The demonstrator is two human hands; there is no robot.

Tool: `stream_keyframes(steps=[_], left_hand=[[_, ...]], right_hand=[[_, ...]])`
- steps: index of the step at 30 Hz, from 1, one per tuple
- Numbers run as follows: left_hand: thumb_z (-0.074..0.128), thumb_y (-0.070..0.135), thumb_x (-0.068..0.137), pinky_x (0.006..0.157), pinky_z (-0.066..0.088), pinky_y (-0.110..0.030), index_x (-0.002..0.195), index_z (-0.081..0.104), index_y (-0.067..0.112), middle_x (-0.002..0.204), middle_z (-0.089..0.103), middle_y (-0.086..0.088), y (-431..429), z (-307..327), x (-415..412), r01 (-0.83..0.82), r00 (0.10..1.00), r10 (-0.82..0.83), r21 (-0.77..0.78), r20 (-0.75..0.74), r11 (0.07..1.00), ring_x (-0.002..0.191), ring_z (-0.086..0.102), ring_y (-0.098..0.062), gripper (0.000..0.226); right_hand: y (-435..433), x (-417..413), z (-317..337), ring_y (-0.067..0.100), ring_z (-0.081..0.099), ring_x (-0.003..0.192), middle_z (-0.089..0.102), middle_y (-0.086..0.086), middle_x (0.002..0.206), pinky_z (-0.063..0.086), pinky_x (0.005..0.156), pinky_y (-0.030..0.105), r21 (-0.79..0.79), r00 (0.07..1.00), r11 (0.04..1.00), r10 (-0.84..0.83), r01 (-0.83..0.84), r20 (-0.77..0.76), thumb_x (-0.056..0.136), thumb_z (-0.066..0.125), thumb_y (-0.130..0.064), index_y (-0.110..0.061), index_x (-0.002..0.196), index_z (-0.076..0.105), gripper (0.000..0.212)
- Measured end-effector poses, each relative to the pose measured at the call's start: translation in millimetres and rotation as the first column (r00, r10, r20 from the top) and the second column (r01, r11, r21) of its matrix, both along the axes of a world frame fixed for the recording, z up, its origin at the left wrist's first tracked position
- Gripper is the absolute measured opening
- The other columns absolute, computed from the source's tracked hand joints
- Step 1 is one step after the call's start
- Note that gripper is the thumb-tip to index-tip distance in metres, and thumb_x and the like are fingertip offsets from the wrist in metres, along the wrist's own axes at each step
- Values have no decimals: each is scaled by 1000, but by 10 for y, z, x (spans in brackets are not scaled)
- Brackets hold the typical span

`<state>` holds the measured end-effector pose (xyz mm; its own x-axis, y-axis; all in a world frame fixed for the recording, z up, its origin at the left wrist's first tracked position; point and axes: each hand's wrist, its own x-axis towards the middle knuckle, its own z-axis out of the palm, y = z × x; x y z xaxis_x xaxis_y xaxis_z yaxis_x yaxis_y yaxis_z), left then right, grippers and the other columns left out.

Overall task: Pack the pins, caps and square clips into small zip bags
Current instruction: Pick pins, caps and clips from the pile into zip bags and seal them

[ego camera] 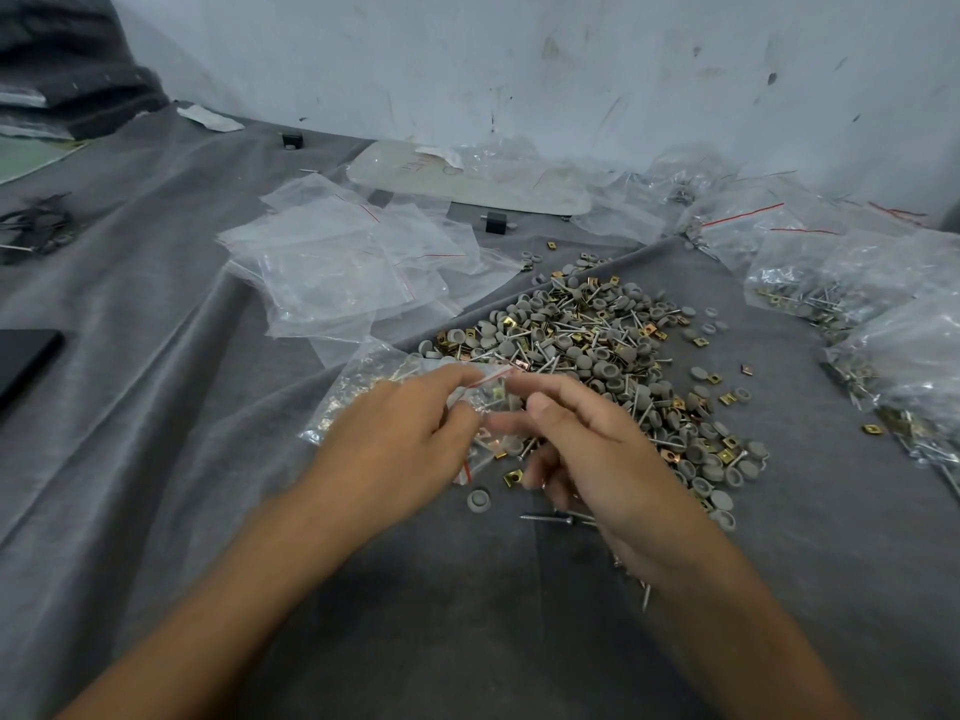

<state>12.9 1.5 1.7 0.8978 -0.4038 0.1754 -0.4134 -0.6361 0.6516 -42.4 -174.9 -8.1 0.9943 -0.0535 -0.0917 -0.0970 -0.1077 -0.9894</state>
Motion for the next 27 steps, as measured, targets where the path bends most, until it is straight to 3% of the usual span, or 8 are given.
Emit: stream_keyframes(steps=[2, 5, 10, 13, 17, 20, 24, 27], left_hand=[[44, 32, 101, 71, 53, -35, 137, 57, 40, 58, 63, 9, 5, -4, 4, -2, 1000, 2, 11, 13, 1000, 66, 60, -9, 39], [45, 32, 99, 67, 52, -34, 134, 60, 39, 57, 63, 7, 15, -29, 23, -23, 999, 24, -17, 24, 1000, 62, 59, -8, 39], [42, 37, 90, 50, 45, -22, 95, 67, 50, 55, 66, 14, 17, 6, 97, -128, 989, 97, -334, -109, 934, 47, 57, 0, 29], [47, 20, 98, 41, 38, -14, 89, 73, 38, 47, 60, 13, 55, 41, 173, -252, 964, 178, -471, -196, 845, 42, 52, 1, 33], [48, 15, 96, 36, 29, -15, 90, 77, 23, 40, 45, 6, 129, 69, 263, -348, 932, 199, -601, -303, 719, 36, 37, -5, 31], [48, 19, 93, 37, 33, -14, 90, 78, 27, 41, 48, 5, 127, 59, 256, -307, 946, 173, -580, -275, 755, 37, 41, -4, 31], [47, 21, 99, 41, 38, -16, 90, 73, 55, 45, 56, 6, 81, 26, 204, -221, 963, 106, -501, -248, 837, 41, 47, -1, 44], [47, 30, 98, 44, 40, -20, 93, 70, 59, 47, 58, 4, 54, 18, 162, -173, 962, 51, -456, -267, 873, 44, 49, -4, 38]], right_hand=[[-71, -16, 28, 10, 61, 62, 77, -7, 99, 43, 46, 17, -64, 999, 998, 6, -3, 47, 106, 50, -22, -36, 110, 68, 23], [-211, -50, 34, 5, 63, 69, 73, -7, 84, 49, 59, 20, -353, 988, 934, 103, -56, 115, 96, 66, -25, -34, 97, 72, 11], [-267, -121, -7, -4, 46, 97, 59, -17, 91, 37, 79, 19, -785, 960, 599, 279, -157, 21, 86, 72, -48, -37, 89, 69, 12], [-266, -148, 15, -5, 35, 102, 53, -20, 95, 32, 86, 22, -823, 938, 498, 328, -273, -112, 87, 70, -48, -37, 92, 68, 13], [-247, -160, 6, -4, 32, 103, 49, -20, 97, 28, 86, 23, -844, 937, 464, 328, -269, -118, 96, 61, -40, -37, 89, 60, 8], [-238, -160, 6, -5, 32, 106, 47, -22, 101, 27, 85, 20, -822, 940, 503, 326, -266, -104, 98, 57, -41, -38, 90, 56, 9], [-236, -163, -18, 1, 34, 101, 48, -20, 99, 29, 88, 25, -867, 944, 442, 319, -228, -85, 97, 59, -43, -36, 92, 57, 8], [-228, -162, -30, -1, 35, 100, 47, -20, 98, 29, 88, 26, -863, 940, 453, 335, -223, -67, 101, 53, -39, -36, 89, 53, 12]])
